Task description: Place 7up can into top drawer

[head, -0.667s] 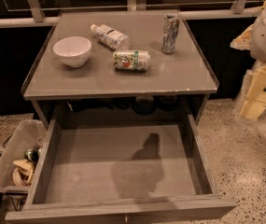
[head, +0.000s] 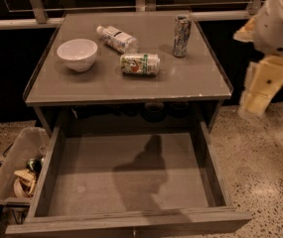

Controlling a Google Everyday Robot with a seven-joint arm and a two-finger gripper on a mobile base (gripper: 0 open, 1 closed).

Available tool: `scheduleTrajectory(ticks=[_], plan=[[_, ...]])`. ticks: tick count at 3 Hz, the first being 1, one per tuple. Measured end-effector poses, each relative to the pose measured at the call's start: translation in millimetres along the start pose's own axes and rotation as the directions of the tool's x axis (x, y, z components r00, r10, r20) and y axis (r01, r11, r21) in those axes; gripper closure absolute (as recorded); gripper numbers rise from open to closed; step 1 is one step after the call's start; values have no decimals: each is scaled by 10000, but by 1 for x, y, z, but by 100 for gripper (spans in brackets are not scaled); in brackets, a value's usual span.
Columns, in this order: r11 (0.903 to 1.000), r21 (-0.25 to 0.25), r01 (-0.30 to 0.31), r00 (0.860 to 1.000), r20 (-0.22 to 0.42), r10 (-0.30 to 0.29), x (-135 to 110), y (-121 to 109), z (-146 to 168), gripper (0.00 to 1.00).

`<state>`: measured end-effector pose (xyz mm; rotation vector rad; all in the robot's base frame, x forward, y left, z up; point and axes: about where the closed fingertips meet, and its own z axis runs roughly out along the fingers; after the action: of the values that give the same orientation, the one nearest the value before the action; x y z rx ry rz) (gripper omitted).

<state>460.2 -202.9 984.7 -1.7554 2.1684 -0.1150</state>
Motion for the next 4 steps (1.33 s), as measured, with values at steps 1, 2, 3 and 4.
scheduleTrajectory(ticks=[1, 2, 3, 4], plan=[[9997, -233, 48, 9983, 590, -35, -34, -45, 17, 0], [9991, -236, -351, 9873, 1545, 383, -68, -103, 36, 0], [9986, 110, -525, 9408, 3359, 458, -101, -131, 31, 0], [9951, 412, -896, 9197, 3869, 668, -100, -140, 24, 0]])
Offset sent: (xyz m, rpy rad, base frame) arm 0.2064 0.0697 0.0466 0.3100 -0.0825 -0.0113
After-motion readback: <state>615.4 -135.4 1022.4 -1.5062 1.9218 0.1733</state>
